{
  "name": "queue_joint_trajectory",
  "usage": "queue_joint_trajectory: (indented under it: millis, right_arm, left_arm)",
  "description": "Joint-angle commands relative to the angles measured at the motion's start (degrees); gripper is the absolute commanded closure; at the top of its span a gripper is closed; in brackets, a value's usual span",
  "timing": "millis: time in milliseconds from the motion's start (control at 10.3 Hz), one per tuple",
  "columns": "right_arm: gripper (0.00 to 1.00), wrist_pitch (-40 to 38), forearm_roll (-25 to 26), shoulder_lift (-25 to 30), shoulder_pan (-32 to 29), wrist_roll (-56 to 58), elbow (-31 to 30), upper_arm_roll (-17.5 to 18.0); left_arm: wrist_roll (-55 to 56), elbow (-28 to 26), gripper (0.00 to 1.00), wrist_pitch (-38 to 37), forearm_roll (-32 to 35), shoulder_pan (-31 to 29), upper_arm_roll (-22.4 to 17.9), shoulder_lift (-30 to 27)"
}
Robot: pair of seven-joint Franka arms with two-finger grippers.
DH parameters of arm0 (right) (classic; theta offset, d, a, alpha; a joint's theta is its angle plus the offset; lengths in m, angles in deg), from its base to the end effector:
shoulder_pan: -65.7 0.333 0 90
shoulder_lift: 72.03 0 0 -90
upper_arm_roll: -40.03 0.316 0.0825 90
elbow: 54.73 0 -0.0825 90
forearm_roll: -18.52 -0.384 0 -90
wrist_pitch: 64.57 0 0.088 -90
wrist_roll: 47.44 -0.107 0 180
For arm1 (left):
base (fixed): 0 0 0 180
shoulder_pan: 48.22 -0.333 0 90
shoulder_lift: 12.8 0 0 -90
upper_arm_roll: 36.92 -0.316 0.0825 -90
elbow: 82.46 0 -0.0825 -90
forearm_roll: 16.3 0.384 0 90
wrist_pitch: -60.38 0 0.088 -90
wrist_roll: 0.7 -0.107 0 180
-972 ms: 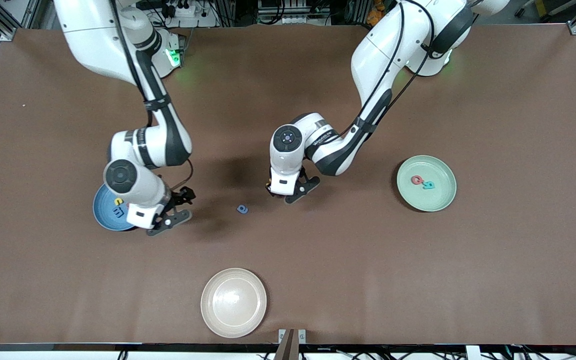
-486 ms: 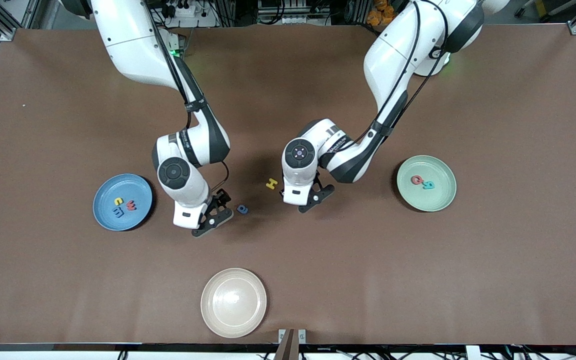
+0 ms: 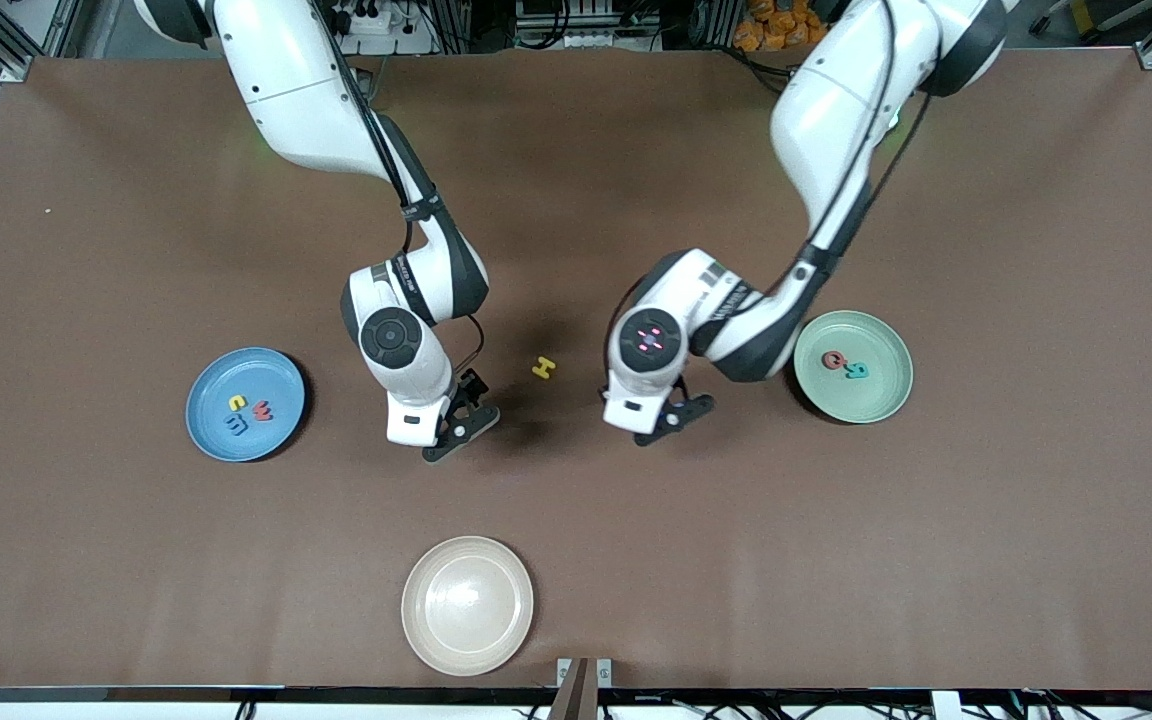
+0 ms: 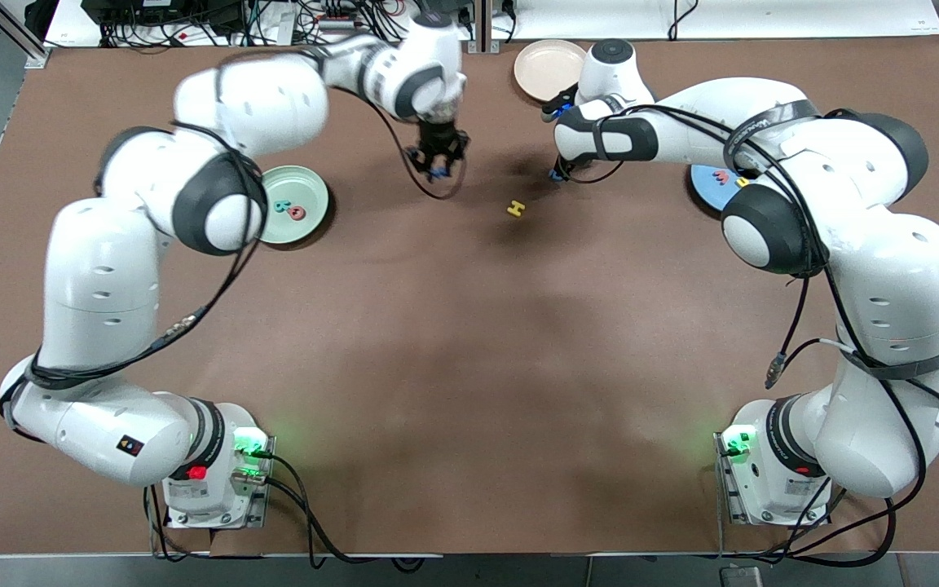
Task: Sort upper and lower case letters into plates
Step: 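Place blue M on the green plate while the right gripper grasps blue a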
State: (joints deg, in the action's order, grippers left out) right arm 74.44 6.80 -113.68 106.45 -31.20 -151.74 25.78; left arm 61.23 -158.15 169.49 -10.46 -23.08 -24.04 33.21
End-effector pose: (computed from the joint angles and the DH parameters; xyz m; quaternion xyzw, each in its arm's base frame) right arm 0.5992 0.3188 0.1864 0.9464 0.3223 0.0185 0.0119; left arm 0.5910 -0.4089 0.2473 -0.9720 -0.2095 0.0928 0.0525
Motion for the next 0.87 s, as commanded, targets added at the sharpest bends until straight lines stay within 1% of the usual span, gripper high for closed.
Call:
queue_joint_trajectory:
  millis: [0, 194, 292, 486, 583, 680, 777]
  right_arm:
    - [0.00, 0.39, -2.42, -1.68, 0.91, -1.02, 1.82, 0.19]
    - [0.00, 0.48, -5.67, -2.90, 1.00, -1.03, 3.74, 1.07]
    - [0.00, 0.48, -6.21, -3.43, 1.00, -1.12, 4.63, 1.16]
    - [0.00, 0.48, -6.21, -4.31, 1.00, -1.73, 5.60, 1.51]
    - [0.00, 0.48, -6.21, -4.40, 1.00, -2.87, 5.69, 1.60]
    - [0.00, 0.48, -6.13, -4.40, 1.00, -2.79, 5.69, 1.60]
    - [0.00, 0.39, -6.04, -4.40, 0.92, -2.36, 5.61, 1.51]
  left_arm:
    - [-10.38, -5.66, 0.75, -5.99, -1.02, -4.64, 0.21, -6.09]
    - [-21.44, -15.14, 0.75, -5.30, -0.66, -10.78, 0.30, -13.37]
    - [-27.76, -20.58, 0.74, -3.21, -0.66, -14.56, 0.30, -16.89]
    - [-39.54, -32.88, 0.73, 6.69, -0.74, -22.03, 0.48, -22.43]
    - [-43.26, -39.12, 0.72, 12.31, -0.75, -24.33, 0.48, -24.63]
    - [-46.60, -44.14, 0.72, 17.06, -0.75, -26.87, 0.48, -26.05]
    - [-50.55, -47.75, 0.72, 20.76, -0.75, -29.51, 0.48, -26.93]
